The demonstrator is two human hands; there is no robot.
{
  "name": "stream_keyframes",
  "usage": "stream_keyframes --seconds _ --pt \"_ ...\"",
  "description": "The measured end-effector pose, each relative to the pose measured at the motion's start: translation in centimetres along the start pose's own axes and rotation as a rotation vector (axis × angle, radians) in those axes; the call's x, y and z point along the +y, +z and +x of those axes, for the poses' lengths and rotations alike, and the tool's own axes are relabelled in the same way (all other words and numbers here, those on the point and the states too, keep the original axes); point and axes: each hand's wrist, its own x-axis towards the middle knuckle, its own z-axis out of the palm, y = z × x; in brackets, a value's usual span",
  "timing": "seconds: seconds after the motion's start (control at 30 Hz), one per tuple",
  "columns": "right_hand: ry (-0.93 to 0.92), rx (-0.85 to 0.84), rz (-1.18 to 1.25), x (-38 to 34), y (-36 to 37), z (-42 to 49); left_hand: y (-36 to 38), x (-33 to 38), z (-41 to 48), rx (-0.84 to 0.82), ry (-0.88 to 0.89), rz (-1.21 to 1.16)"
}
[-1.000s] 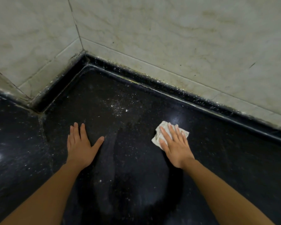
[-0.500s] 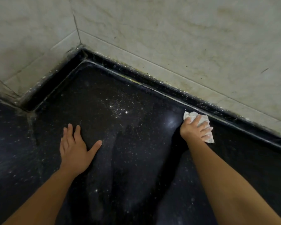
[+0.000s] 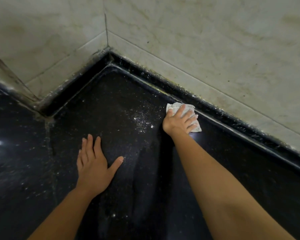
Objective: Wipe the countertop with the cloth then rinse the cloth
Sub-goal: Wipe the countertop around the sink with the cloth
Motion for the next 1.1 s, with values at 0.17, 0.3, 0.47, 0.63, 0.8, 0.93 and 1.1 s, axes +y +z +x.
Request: stream_keyframes --seconds 0.17,0.3,0.47,0.63,0.8,0.93,1.1 --pt "-0.202 -0.074 -0.070 -4.8 2.2 -1.4 0.0 -0.1 0.0 0.020 0.003 0.005" --pt "-0.428 -0.183 -0.153 -7.3 3.7 -3.0 0.0 0.1 0.0 0.025 -0.014 0.007" --pt "-0.716 -0.279 -0.287 -8.1 3.7 -3.3 0.0 0.1 0.1 0.016 -0.023 0.012" --pt "-0.791 -0.226 -0.330 -5.4 1.7 -1.3 -0.4 -0.1 0.0 0.001 -0.009 -0.005" --pt "-0.613 -0.140 -0.312 -0.2 -0.8 1.1 -0.4 0.0 0.0 -0.012 -0.012 -0.021" --pt "-0.504 -0.100 -0.304 3.8 -2.3 1.8 -0.5 0.0 -0.1 -0.021 -0.009 -0.021" --pt "-0.425 -0.078 -0.246 6.0 -1.6 -0.7 -0.5 0.1 -0.1 -0.021 -0.007 -0.008"
